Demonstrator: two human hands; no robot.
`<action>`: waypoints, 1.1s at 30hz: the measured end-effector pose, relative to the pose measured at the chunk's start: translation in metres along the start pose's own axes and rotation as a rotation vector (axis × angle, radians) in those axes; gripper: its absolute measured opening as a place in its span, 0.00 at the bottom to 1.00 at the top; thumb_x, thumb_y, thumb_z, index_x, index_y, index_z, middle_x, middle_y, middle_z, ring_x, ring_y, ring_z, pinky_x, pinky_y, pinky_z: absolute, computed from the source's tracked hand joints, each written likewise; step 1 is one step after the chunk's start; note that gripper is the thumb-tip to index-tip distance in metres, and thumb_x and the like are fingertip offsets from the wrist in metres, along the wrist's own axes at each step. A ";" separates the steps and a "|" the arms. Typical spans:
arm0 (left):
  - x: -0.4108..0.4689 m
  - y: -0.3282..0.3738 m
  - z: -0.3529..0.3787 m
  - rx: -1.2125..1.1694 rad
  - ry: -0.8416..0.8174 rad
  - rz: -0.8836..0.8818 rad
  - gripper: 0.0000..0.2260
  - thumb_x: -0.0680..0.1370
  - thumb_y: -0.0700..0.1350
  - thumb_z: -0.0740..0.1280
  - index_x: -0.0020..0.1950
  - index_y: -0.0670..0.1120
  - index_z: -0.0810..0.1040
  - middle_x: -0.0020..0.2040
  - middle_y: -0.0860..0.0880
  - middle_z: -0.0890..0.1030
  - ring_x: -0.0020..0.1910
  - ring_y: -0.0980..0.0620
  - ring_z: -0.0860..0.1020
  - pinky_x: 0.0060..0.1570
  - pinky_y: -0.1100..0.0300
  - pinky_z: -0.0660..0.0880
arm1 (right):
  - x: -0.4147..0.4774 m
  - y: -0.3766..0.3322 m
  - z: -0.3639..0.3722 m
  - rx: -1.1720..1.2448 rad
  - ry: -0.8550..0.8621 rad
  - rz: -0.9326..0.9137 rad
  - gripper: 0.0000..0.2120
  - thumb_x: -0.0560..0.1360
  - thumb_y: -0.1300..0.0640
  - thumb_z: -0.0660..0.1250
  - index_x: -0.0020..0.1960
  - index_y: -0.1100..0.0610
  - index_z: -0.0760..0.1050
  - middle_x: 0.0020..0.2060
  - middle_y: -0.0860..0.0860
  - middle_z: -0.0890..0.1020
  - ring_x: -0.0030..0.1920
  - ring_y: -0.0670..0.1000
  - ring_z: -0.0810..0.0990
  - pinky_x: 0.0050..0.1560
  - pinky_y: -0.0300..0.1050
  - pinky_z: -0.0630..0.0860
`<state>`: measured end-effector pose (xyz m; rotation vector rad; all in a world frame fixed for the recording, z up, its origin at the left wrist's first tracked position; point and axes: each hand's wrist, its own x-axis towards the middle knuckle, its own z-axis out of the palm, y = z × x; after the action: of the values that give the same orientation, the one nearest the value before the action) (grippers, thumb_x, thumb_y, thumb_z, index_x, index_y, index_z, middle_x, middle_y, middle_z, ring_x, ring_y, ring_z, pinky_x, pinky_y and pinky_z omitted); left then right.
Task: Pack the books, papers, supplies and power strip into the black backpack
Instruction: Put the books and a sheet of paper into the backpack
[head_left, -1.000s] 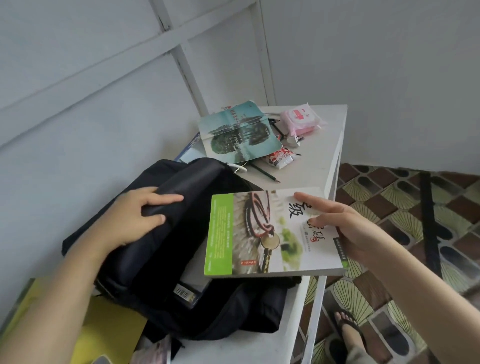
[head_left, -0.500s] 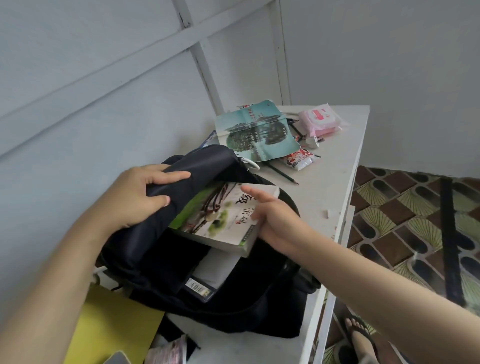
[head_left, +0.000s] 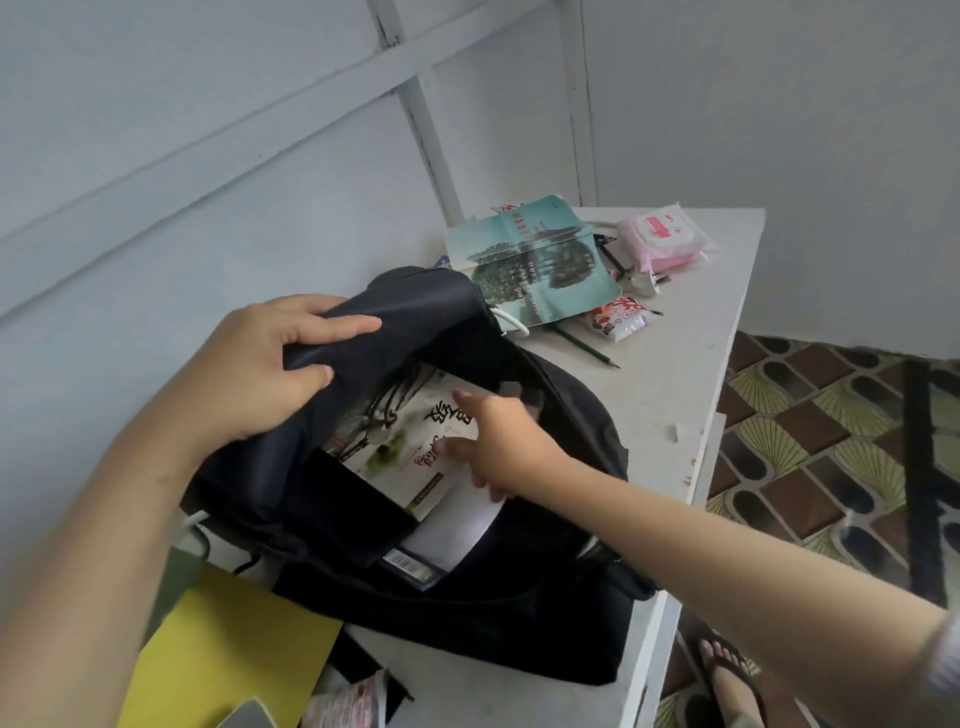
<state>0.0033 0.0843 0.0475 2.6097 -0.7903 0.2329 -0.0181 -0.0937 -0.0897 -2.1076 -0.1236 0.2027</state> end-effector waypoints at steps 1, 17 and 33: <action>0.000 0.000 -0.001 0.003 0.002 0.004 0.37 0.72 0.28 0.67 0.51 0.76 0.70 0.56 0.68 0.71 0.56 0.71 0.66 0.51 0.87 0.54 | -0.002 -0.003 0.002 -0.262 0.077 -0.074 0.28 0.77 0.50 0.65 0.73 0.54 0.60 0.46 0.57 0.81 0.43 0.57 0.81 0.36 0.45 0.77; 0.002 -0.002 -0.012 -0.002 -0.021 0.003 0.39 0.71 0.28 0.67 0.48 0.78 0.72 0.55 0.73 0.72 0.55 0.78 0.68 0.55 0.85 0.57 | 0.012 0.024 0.030 -0.845 -0.129 -0.380 0.23 0.82 0.44 0.44 0.75 0.36 0.44 0.77 0.54 0.41 0.76 0.55 0.39 0.73 0.61 0.42; 0.002 -0.005 -0.016 -0.057 -0.042 -0.022 0.36 0.71 0.27 0.67 0.51 0.73 0.74 0.52 0.79 0.72 0.56 0.78 0.69 0.54 0.85 0.59 | 0.028 0.011 0.039 -0.747 -0.090 -0.323 0.29 0.82 0.45 0.48 0.78 0.52 0.41 0.75 0.63 0.39 0.76 0.60 0.39 0.74 0.53 0.39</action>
<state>0.0067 0.0938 0.0605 2.5761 -0.7703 0.1469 0.0018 -0.0622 -0.1213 -2.7705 -0.6756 0.0552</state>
